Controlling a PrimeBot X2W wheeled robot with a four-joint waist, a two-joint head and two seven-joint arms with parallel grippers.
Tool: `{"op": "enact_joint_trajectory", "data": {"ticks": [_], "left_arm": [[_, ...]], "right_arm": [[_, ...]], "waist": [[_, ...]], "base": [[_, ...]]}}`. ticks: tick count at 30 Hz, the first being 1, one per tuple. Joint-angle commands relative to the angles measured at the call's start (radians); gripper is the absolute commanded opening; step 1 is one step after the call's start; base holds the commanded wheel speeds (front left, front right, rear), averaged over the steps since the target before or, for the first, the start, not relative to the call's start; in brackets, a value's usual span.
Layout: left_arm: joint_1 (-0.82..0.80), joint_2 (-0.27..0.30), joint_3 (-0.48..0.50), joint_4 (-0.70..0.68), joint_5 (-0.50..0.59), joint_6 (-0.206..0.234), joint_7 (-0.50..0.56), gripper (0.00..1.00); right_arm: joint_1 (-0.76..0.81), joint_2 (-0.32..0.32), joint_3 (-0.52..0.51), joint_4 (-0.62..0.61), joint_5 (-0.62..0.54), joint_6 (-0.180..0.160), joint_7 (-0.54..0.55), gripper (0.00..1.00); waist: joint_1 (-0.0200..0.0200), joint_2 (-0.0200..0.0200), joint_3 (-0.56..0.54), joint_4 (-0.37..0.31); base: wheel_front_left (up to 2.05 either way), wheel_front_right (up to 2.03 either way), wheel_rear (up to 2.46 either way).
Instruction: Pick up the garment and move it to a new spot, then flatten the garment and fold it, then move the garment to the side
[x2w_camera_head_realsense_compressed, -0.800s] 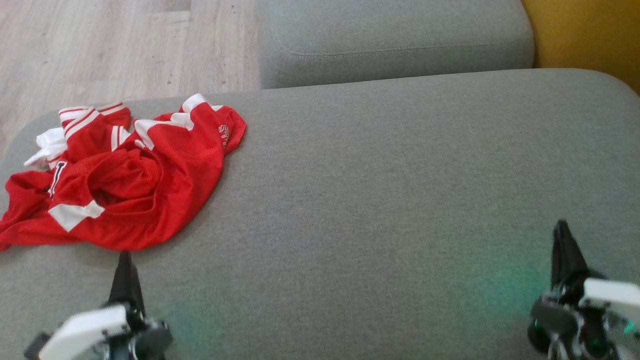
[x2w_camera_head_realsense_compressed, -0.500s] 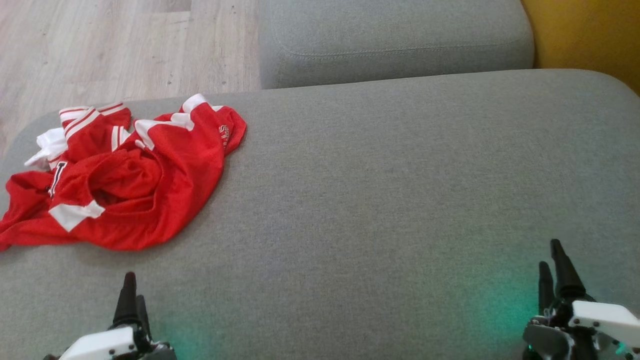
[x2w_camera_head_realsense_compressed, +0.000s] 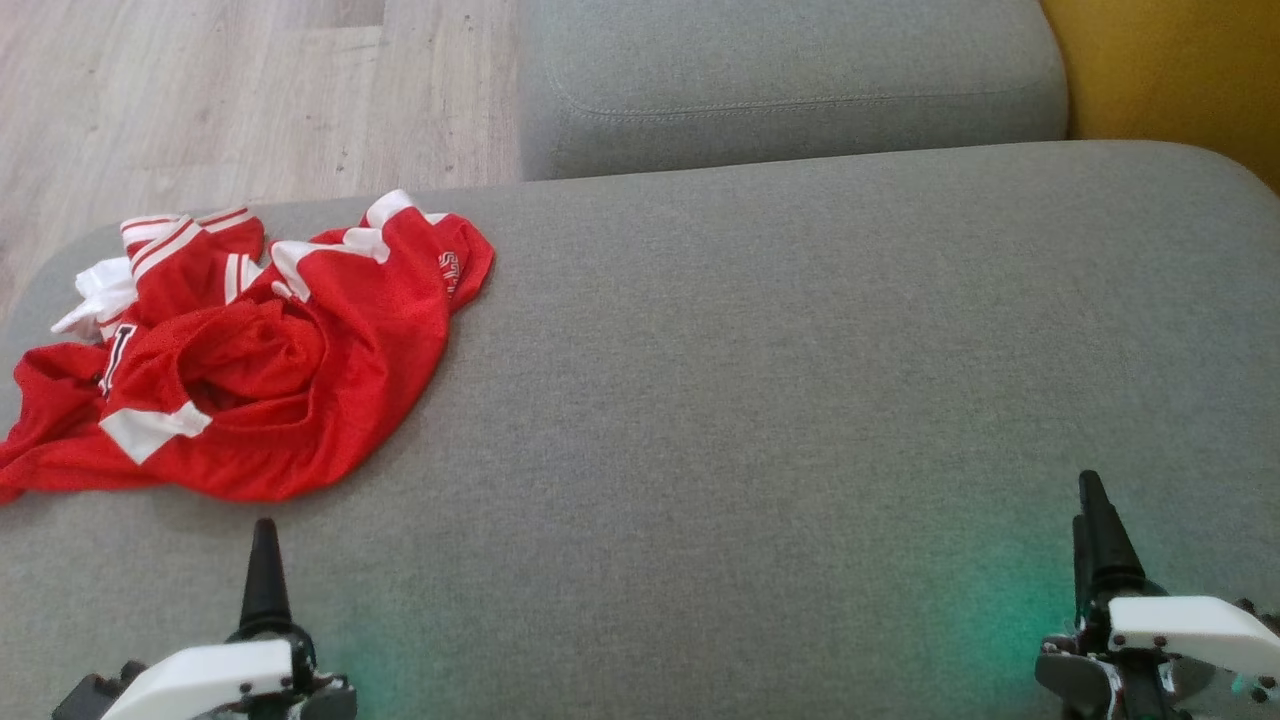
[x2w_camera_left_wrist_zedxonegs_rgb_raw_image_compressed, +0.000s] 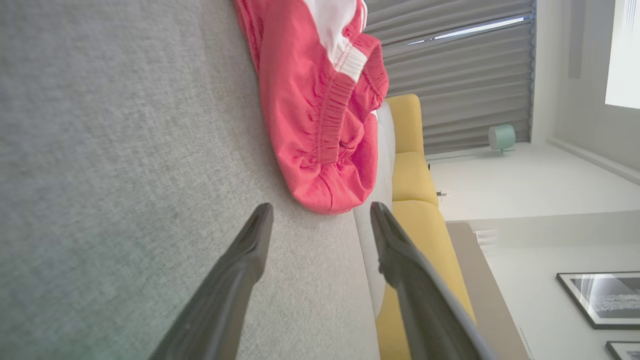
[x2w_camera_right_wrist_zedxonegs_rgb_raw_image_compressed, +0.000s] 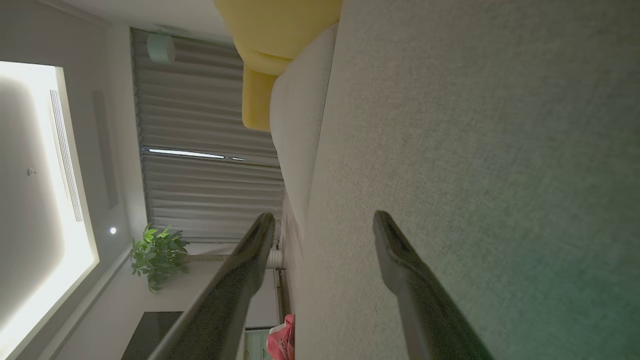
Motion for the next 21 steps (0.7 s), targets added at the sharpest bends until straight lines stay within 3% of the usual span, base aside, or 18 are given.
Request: {"op": "enact_joint_trajectory", "data": {"ticks": [1,21], "left_arm": [[-0.039,0.005,0.002,-0.046,0.048,0.006,-0.011,1.0],[-0.037,0.006,-0.053,-0.105,0.363,0.045,-0.07,1.0]], "right_arm": [[-0.056,-0.006,0.008,-0.04,-0.046,0.0,-0.012,1.0],[-0.061,-0.005,0.063,-0.11,-0.365,0.0,-0.071,1.0]], "waist": [[-0.0001,0.0,0.0,0.0],[-0.0001,0.0,-0.004,0.003]], "base": [[0.0,0.0,0.0],[0.0,0.0,0.0]]}}
